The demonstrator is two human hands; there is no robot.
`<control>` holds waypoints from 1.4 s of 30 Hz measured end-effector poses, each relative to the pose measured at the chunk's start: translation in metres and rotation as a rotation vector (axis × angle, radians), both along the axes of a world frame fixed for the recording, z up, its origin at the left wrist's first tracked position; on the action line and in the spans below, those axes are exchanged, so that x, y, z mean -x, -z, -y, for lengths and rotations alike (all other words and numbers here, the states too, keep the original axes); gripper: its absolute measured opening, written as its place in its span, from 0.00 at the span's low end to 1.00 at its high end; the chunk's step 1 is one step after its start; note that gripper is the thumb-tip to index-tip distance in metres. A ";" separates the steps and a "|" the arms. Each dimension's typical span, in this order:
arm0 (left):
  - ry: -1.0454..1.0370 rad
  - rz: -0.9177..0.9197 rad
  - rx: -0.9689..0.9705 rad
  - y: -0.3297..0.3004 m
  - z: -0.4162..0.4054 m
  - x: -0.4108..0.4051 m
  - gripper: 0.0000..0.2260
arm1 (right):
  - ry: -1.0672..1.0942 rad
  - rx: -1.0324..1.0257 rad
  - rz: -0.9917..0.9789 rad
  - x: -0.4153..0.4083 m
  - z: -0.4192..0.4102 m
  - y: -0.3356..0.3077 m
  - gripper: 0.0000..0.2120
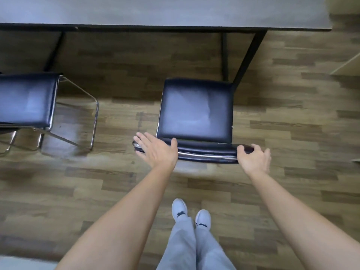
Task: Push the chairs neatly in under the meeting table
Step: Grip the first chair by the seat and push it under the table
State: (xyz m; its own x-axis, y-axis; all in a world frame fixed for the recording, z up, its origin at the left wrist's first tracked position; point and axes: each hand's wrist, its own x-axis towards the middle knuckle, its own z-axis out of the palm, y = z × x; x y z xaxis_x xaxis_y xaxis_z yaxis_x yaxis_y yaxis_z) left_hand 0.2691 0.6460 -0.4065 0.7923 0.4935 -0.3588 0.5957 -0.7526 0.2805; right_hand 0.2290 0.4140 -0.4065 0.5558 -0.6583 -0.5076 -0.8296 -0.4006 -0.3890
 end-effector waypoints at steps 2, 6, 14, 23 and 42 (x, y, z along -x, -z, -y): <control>-0.196 0.030 0.133 0.005 -0.012 -0.007 0.47 | 0.235 -0.134 0.040 -0.002 0.000 0.005 0.35; -0.640 0.075 0.507 0.019 -0.037 -0.020 0.48 | 0.622 -0.351 0.182 -0.012 -0.009 0.011 0.34; -0.699 0.185 0.512 0.030 -0.044 -0.031 0.33 | 0.578 -0.097 0.268 -0.019 -0.025 0.030 0.28; -0.695 0.148 0.495 0.014 -0.041 -0.038 0.29 | 0.554 -0.052 0.256 -0.027 -0.021 0.024 0.26; -0.676 0.145 0.594 0.017 -0.034 -0.126 0.24 | 0.493 -0.120 0.193 -0.120 -0.001 0.023 0.23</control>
State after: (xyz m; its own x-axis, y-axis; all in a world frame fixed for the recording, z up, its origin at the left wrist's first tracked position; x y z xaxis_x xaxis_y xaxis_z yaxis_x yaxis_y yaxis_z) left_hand 0.3948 0.6797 -0.4239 0.4583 0.6350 -0.6218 0.7864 0.0362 0.6166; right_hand 0.3486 0.4154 -0.4292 0.2867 -0.8085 -0.5140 -0.8168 0.0742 -0.5722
